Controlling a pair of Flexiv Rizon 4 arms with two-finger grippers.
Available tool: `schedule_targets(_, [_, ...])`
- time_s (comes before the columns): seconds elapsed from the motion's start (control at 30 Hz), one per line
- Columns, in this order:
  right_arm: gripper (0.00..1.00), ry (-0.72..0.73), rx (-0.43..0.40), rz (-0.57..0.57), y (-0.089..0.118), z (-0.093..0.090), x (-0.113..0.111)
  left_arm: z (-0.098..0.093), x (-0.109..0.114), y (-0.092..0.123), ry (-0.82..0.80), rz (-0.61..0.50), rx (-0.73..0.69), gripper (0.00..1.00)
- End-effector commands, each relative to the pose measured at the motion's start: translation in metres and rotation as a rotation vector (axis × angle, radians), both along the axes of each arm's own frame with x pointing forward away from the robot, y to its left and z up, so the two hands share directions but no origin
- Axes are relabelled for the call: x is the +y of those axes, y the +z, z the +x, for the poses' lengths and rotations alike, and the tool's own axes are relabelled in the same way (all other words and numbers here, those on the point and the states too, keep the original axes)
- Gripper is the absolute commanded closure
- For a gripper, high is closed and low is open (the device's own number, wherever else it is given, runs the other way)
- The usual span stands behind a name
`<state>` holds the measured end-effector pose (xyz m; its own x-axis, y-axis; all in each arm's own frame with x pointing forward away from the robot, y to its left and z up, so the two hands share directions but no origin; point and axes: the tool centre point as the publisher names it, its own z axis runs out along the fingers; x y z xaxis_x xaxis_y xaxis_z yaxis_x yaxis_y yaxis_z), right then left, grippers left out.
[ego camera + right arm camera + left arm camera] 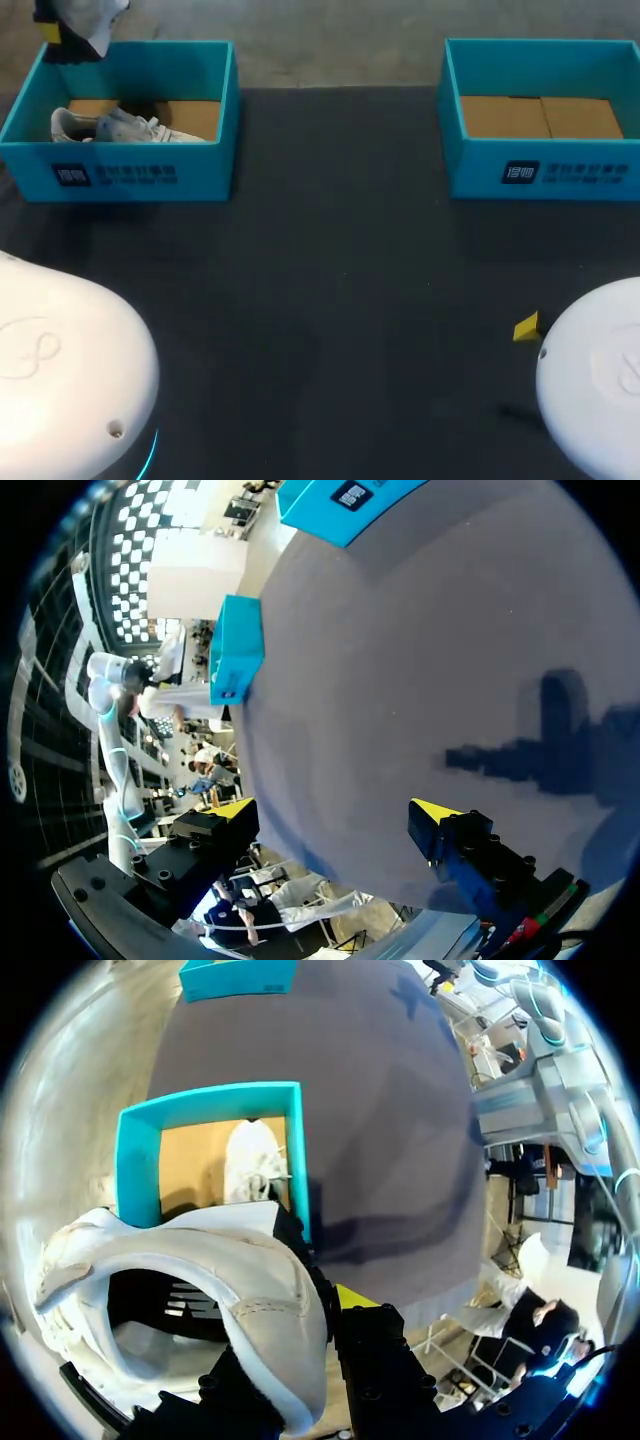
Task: Take the shoe out of the shoebox, open the shoe tongue, remove and reinsert the insole, then place the shoe into the shoebox
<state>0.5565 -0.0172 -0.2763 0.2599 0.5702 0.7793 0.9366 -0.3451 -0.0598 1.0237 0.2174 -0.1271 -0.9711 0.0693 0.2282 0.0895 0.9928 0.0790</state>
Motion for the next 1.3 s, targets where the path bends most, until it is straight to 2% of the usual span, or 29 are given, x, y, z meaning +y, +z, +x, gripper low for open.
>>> schedule_targets(0.03, [0.0,-0.003,-0.001,-0.004,0.001,-0.002,0.001,0.019,0.006,-0.007,-0.001,0.006,0.034,1.0])
schedule_targets(0.2, [0.0,-0.003,-0.001,-0.004,0.001,-0.002,0.001,0.027,0.009,-0.012,-0.044,-0.003,0.027,1.0])
schedule_targets(0.4, [0.0,-0.003,-0.001,-0.004,0.001,-0.002,0.001,0.033,0.014,-0.017,-0.259,0.009,0.01,1.0])
schedule_targets(0.43, [0.0,-0.003,-0.001,-0.004,0.001,-0.002,0.001,0.035,0.016,-0.017,-0.333,0.004,0.006,1.0])
schedule_targets(0.57, [0.0,-0.003,-0.001,-0.004,0.001,-0.002,0.001,0.042,0.028,-0.014,-0.461,0.005,-0.018,1.0])
schedule_targets(0.93, [0.0,-0.003,-0.001,-0.004,0.001,-0.002,0.001,0.039,0.046,-0.01,-0.856,0.042,-0.137,1.0])
schedule_targets(1.0, [0.0,-0.003,-0.001,-0.004,0.001,-0.002,0.001,0.037,0.05,-0.01,-0.939,0.016,-0.16,1.0])
schedule_targets(1.3, [0.0,-0.003,-0.001,-0.004,0.001,-0.002,0.001,0.036,0.051,-0.01,-0.963,0.016,-0.168,1.0])
